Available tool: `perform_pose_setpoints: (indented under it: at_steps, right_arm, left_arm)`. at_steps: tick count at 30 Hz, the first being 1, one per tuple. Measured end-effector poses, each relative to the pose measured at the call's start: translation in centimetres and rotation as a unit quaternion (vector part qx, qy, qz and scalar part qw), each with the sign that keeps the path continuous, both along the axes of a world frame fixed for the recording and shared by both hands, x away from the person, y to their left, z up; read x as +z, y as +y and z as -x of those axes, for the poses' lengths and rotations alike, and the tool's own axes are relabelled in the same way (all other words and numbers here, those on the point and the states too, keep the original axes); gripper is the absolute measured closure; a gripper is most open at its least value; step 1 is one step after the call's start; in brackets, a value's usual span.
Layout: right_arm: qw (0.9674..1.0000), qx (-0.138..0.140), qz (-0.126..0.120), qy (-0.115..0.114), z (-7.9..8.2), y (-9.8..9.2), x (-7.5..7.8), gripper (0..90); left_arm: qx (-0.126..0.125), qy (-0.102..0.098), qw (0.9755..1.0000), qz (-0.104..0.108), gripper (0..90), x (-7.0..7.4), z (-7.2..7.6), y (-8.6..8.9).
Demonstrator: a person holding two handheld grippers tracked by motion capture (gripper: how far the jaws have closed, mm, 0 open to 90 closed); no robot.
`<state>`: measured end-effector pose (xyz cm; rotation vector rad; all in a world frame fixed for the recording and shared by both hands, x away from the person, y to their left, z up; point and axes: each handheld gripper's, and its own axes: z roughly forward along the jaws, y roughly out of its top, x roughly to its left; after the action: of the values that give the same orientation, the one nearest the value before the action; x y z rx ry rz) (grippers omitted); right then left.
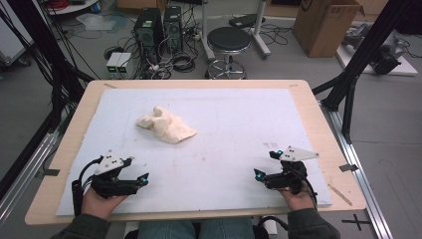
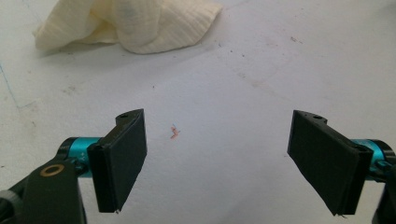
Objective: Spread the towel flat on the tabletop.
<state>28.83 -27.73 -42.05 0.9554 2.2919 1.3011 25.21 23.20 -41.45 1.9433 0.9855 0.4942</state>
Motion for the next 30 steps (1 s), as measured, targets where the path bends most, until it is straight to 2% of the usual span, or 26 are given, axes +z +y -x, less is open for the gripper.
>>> perform_pose_setpoints:
  at_steps: [14, 20, 23, 26, 30]
  right_arm:
    - [0.9999, 0.002, 0.000, -0.012, 0.2, -0.1, 0.2, 11.0]
    - [1.0000, 0.002, -0.001, -0.007, 0.2, 0.0, 0.2, 11.0]
    - [0.9999, 0.004, -0.002, -0.010, 0.2, -0.1, 0.2, 11.0]
    - [0.9999, 0.003, -0.004, -0.014, 0.2, -0.1, 0.3, 11.0]
    - [0.9998, -0.001, -0.007, -0.017, 0.1, -0.1, 0.4, 11.0]
  left_arm:
    - [-0.003, -0.011, 0.9999, 0.001, 20.2, 0.4, 0.1, -0.3]
    - [-0.004, -0.019, 0.9998, 0.002, 20.2, 0.8, 0.2, -0.5]
    - [-0.004, -0.020, 0.9998, 0.005, 20.3, 1.1, 0.0, -0.6]
    - [0.004, -0.020, 0.9998, -0.002, 20.3, 1.3, -0.4, -0.7]
    - [0.010, -0.018, 0.9998, 0.004, 20.4, 1.8, -0.9, -0.6]
